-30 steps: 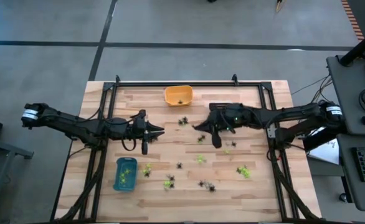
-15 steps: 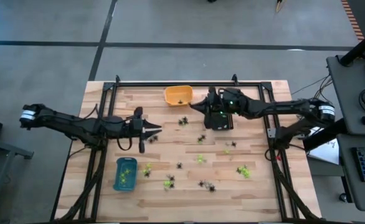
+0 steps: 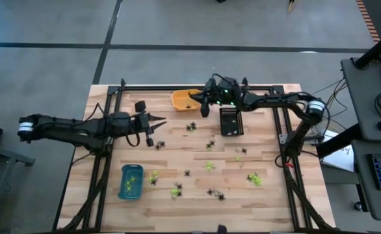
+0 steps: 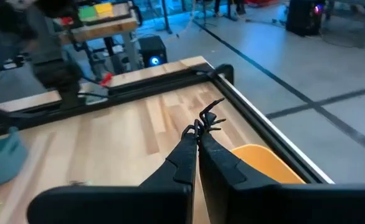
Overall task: Sort Halloween decoration
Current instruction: Put the black spider toy into the yellow bin
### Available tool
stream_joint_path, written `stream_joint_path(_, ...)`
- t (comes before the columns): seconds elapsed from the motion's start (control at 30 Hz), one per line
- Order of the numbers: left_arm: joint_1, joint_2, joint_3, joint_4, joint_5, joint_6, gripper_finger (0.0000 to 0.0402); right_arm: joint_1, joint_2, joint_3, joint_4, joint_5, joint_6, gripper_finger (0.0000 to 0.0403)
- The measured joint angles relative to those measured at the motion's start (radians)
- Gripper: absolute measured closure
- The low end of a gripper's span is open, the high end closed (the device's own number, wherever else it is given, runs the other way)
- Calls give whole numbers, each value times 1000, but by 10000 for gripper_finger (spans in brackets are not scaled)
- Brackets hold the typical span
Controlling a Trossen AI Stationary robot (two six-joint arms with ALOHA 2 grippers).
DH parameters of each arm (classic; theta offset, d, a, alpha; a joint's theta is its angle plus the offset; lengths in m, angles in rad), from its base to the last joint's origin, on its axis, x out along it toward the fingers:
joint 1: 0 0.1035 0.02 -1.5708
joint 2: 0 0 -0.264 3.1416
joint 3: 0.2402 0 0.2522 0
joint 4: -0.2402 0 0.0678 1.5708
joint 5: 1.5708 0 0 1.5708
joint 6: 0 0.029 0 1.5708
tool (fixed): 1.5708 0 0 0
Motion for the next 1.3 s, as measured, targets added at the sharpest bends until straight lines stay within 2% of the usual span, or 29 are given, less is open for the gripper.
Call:
stream_joint_path(0.13,58,2,0,-2,81,-28,354,-30,80,129,-152,2,36,394)
stream_joint_path(0.37,82,-1,0,-28,85,-63,354,-51,231,356,-503,25,54,394)
stream_joint_path(0.53,82,1,0,-49,85,-87,354,-50,332,462,-630,126,48,394)
stream_joint_path(0.77,82,2,0,-106,84,-197,354,-52,385,512,-651,140,83,381)
stream_joint_path(1.07,82,6,0,-170,78,-345,354,-52,364,512,-679,140,104,311)
stream_joint_path(1.3,82,38,0,-177,78,-460,354,-52,338,512,-724,141,131,272)
